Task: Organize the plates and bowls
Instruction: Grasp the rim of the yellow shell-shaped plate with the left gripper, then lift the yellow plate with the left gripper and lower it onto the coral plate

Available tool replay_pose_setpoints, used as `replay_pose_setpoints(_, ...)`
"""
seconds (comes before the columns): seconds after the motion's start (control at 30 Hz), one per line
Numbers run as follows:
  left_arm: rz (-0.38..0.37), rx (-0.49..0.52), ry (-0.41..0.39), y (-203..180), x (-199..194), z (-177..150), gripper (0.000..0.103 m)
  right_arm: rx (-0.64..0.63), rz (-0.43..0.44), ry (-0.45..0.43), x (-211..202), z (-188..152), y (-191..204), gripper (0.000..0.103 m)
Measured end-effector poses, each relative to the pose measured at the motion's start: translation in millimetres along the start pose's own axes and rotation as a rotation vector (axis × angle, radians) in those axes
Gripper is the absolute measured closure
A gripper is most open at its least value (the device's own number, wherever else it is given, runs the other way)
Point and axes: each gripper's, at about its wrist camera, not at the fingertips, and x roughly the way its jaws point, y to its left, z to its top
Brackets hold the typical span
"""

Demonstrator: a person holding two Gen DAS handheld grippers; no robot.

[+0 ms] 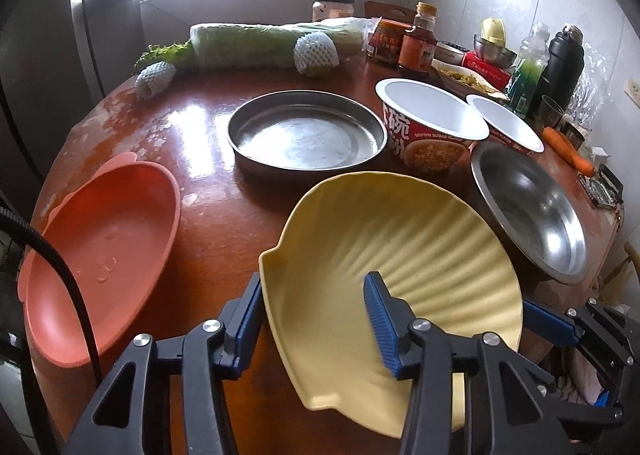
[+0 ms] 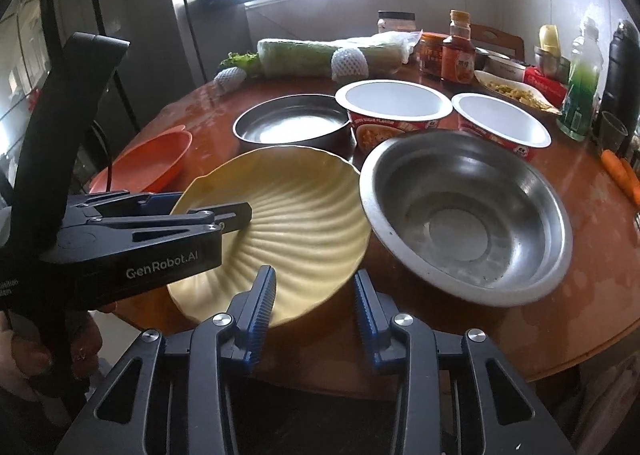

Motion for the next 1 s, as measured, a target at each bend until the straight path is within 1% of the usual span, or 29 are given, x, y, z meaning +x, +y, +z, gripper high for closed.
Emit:
replay_pose_setpoints(0.2, 0.003, -0.021, -0.031, 9, -20, -2, 0.054, -0.010, 0.023, -0.019, -9, 4, 7, 0.063)
replay_pose_setpoints(0.4, 0.022, -0.046, -0.102, 26, -56, 1, 0.054, -0.032, 0.052, -0.067, -23, 14, 23, 0.063)
replay_pose_setpoints(0.53, 0.060, -0.098, -0.137, 50, -71, 3, 0.054, -0.070, 0.080, -0.092, -26, 26, 43, 0.063)
replay_pose_setpoints(0.73, 0.133, -0.178, -0.163, 99, -84, 5, 0.054, -0.150, 0.138, -0.117, -19, 49, 88, 0.062)
replay_pose_setpoints(0.87, 0.162, -0.204, -0.164, 125, -84, 5, 0.054, -0.186, 0.171, -0.112, -7, 61, 116, 0.062)
replay_pose_setpoints(1.0, 0.188, -0.223, -0.157, 147, -77, 7, 0.054, -0.201, 0.191, -0.089, 10, 70, 134, 0.062)
